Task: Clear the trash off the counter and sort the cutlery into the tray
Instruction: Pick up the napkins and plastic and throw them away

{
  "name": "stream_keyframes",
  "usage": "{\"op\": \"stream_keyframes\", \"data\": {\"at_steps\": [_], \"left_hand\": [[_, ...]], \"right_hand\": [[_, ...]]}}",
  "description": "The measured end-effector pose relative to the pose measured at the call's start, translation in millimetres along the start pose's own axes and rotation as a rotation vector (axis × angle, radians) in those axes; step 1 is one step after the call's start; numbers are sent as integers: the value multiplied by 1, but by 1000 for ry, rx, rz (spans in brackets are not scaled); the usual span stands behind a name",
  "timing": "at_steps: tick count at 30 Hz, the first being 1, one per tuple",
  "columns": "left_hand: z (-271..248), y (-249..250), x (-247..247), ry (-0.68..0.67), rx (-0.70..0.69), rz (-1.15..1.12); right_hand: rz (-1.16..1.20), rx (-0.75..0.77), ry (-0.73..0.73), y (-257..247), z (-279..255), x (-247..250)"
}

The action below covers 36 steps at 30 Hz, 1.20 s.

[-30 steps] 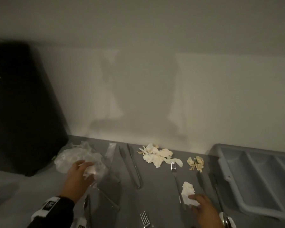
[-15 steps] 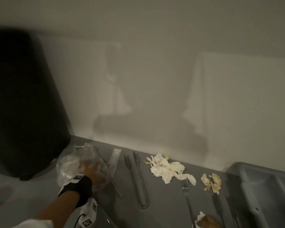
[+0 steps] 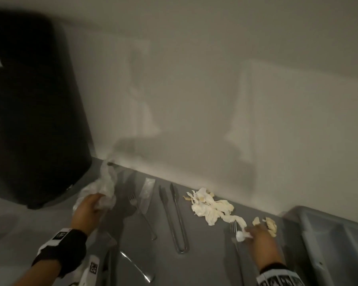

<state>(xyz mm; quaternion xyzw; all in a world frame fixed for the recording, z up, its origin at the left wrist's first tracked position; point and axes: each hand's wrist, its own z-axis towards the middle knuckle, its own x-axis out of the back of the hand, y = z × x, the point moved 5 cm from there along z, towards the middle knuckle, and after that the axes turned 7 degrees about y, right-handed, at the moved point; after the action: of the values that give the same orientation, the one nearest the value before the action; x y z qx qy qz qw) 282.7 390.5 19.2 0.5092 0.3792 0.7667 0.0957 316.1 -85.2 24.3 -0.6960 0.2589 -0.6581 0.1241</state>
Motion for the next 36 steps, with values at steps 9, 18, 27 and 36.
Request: {"op": "stream_keyframes", "data": {"at_steps": [9, 18, 27, 36], "left_hand": [[-49, 51, 33, 118, -92, -375], [-65, 41, 37, 58, -67, -455], [-67, 85, 22, -9, -140, -508], [-171, 236, -28, -415, -393, -815]], "right_hand": [[-363, 294, -244, -102, 74, -63], [-247, 208, -374, -106, 87, -129], [280, 175, -58, -92, 10, -39], [695, 114, 448, 64, -180, 109]]}}
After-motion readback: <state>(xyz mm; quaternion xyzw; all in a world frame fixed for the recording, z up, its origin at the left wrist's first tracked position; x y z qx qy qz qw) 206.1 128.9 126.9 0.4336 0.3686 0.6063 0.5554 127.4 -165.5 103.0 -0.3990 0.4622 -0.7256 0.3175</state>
